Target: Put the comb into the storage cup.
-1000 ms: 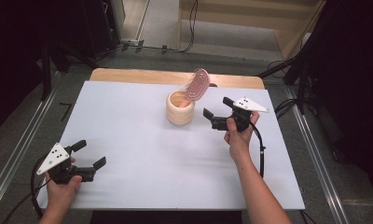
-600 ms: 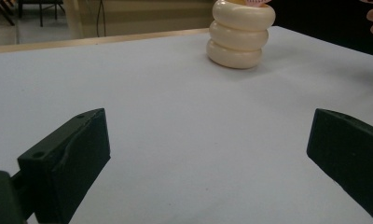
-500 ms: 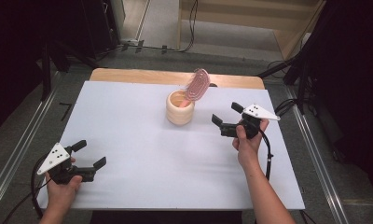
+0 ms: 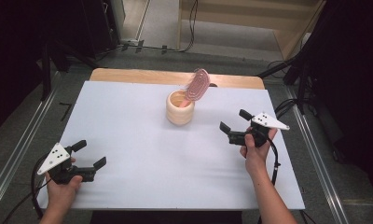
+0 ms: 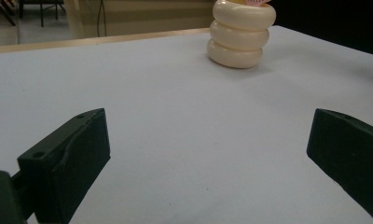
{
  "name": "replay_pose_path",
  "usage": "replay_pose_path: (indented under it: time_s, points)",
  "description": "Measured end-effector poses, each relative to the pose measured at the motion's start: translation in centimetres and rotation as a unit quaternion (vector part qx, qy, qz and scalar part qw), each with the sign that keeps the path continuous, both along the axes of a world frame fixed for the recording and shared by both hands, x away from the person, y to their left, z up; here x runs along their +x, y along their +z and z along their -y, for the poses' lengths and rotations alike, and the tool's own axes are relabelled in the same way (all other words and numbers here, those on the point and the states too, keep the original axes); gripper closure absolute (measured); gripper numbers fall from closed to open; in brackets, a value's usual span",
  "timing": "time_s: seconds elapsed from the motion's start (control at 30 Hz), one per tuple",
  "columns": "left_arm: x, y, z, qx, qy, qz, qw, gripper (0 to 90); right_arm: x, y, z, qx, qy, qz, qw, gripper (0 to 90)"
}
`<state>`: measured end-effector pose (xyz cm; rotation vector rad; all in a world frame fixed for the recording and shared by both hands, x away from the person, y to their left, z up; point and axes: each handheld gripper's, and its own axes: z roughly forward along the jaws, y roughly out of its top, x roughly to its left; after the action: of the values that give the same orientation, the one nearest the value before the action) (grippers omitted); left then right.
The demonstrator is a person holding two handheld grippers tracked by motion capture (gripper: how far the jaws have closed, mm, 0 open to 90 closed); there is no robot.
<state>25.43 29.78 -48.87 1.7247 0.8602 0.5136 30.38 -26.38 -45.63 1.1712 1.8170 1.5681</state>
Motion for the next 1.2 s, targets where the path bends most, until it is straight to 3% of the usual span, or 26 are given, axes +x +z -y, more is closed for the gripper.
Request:
replay_pose_path:
  time_s: [1.2]
  points:
    - [0.0,0.0,0.0,0.004,0.000,0.000,1.0000,0.0,-5.3,-2.8,4.8,-0.003,-0.024,-0.008,0.9997,0.0]
